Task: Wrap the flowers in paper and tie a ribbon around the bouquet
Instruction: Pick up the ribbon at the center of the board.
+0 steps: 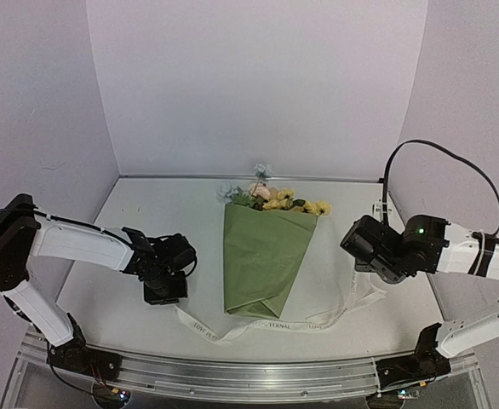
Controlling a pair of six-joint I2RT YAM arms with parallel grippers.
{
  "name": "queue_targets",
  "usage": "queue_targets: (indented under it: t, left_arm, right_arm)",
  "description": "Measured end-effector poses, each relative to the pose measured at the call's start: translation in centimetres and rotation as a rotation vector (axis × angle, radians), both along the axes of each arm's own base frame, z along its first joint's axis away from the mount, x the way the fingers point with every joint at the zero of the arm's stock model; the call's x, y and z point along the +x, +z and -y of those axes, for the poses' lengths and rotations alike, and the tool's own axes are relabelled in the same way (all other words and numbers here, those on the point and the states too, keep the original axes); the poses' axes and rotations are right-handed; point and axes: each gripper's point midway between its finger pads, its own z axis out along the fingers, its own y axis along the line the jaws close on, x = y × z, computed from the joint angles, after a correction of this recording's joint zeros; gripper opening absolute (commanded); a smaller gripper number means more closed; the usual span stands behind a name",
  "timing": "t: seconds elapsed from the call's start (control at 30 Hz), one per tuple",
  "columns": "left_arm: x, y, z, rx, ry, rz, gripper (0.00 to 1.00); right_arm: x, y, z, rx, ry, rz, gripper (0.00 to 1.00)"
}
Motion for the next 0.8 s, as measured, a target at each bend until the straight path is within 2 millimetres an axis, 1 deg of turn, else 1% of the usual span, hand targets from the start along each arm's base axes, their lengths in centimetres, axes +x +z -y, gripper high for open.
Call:
queue_targets:
  t: [0.07, 0.13, 0.17, 0.2, 0.23, 0.27, 0.3, 0.37, 0.43, 0.47, 0.5, 0.53, 0.57, 0.6, 0.63, 0.67, 0.73, 0.77, 0.8]
  left_arm:
    - [0.6, 1.2, -0.6, 0.041, 0.011, 0.034, 0.00]
    - [2.1, 4.0, -0.7, 0.052, 0.018, 0.107, 0.00]
    - [3.2, 6.4, -0.3, 0.038, 0.021, 0.164, 0.00]
    - [4.4, 9.5, 0.3, 0.006, 0.026, 0.236, 0.00]
    - [5.6, 12.7, 0.9, -0.036, 0.033, 0.309, 0.00]
    - [6.5, 16.2, 1.3, -0.081, 0.044, 0.383, 0.00]
    - [7.4, 20.4, 1.6, -0.142, 0.060, 0.474, 0.00]
    - [8.0, 26.8, 1.1, -0.227, 0.087, 0.607, 0.00]
    - [7.8, 32.2, -0.3, -0.298, 0.117, 0.721, 0.00]
    - [7.5, 34.2, -1.1, -0.323, 0.132, 0.764, 0.00]
    - [7.3, 35.5, -1.8, -0.333, 0.143, 0.795, 0.00]
    - [7.2, 36.3, -2.4, -0.335, 0.153, 0.816, 0.00]
    - [7.0, 36.7, -3.0, -0.328, 0.164, 0.829, 0.00]
    - [6.9, 36.7, -3.6, -0.313, 0.175, 0.834, 0.00]
    - [6.9, 36.4, -4.0, -0.292, 0.187, 0.831, 0.00]
    - [7.0, 35.7, -4.6, -0.265, 0.205, 0.823, 0.00]
    - [6.9, 33.3, -5.7, -0.196, 0.230, 0.785, 0.00]
    - [6.8, 31.9, -6.5, -0.158, 0.245, 0.762, 0.00]
    - [6.8, 30.3, -7.6, -0.119, 0.269, 0.737, 0.00]
  right_arm:
    - [0.2, 0.8, 0.5, 0.009, -0.006, 0.021, 0.02]
    - [0.5, 2.1, 1.7, 0.009, -0.021, 0.051, 0.02]
    - [0.8, 3.2, 2.3, 0.011, -0.031, 0.074, 0.02]
    - [1.1, 4.6, 2.9, 0.017, -0.041, 0.104, 0.02]
    - [1.4, 6.5, 3.6, 0.029, -0.053, 0.146, 0.02]
    - [1.6, 8.6, 4.3, 0.040, -0.067, 0.191, 0.02]
    - [1.7, 10.9, 5.0, 0.054, -0.079, 0.242, 0.02]
    - [1.4, 15.8, 6.6, 0.085, -0.102, 0.351, 0.02]
    - [0.6, 20.5, 8.2, 0.098, -0.122, 0.447, 0.02]
    - [0.2, 22.8, 9.0, 0.101, -0.129, 0.488, 0.02]
    - [-0.2, 25.0, 9.7, 0.106, -0.133, 0.527, 0.01]
    - [-0.7, 26.9, 10.3, 0.111, -0.135, 0.557, 0.01]
    - [-1.0, 28.4, 10.9, 0.113, -0.134, 0.582, 0.01]
    - [-1.3, 29.5, 11.2, 0.111, -0.125, 0.597, 0.01]
    - [-1.4, 30.1, 11.1, 0.104, -0.108, 0.599, 0.01]
    - [-1.3, 30.1, 10.9, 0.099, -0.089, 0.593, 0.00]
    - [-0.7, 28.8, 9.5, 0.077, -0.024, 0.542, 0.00]
    - [-0.2, 27.5, 8.5, 0.062, 0.008, 0.503, 0.00]
    - [0.5, 25.7, 7.2, 0.048, 0.045, 0.453, 0.00]
